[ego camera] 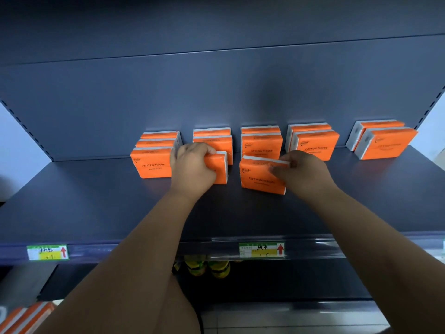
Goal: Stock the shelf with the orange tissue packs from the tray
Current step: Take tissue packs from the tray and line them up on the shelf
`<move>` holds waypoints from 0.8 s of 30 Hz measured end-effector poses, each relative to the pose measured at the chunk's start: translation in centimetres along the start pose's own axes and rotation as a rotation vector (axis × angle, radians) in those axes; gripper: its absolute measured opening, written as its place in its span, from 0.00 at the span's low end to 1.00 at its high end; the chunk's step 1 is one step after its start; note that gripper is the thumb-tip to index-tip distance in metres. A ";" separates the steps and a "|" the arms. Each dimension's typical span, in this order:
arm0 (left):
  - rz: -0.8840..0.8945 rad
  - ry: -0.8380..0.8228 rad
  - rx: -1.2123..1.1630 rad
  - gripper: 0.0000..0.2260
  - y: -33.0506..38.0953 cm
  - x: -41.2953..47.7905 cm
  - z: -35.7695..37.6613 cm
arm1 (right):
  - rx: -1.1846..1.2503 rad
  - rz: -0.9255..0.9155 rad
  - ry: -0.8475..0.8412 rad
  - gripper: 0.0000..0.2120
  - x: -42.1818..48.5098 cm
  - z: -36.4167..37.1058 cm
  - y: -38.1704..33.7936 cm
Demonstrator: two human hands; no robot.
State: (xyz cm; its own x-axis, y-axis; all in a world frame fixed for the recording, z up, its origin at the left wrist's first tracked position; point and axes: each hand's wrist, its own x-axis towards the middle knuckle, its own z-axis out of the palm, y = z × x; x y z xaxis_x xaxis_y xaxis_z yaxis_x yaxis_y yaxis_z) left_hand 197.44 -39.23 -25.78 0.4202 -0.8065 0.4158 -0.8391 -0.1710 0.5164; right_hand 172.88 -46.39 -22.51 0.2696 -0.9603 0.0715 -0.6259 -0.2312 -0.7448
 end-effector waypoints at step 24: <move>0.094 0.100 0.074 0.18 0.0 0.6 2.3 | -0.509 -0.264 0.203 0.21 -0.4 1.7 -0.1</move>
State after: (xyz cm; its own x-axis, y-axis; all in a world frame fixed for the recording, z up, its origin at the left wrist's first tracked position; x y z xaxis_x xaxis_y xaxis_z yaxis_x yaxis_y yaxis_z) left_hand 196.90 -41.04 -27.20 0.3677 -0.7613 0.5341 -0.8980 -0.1414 0.4167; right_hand 174.10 -45.75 -23.61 0.3497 -0.8593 0.3734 -0.8417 -0.4631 -0.2775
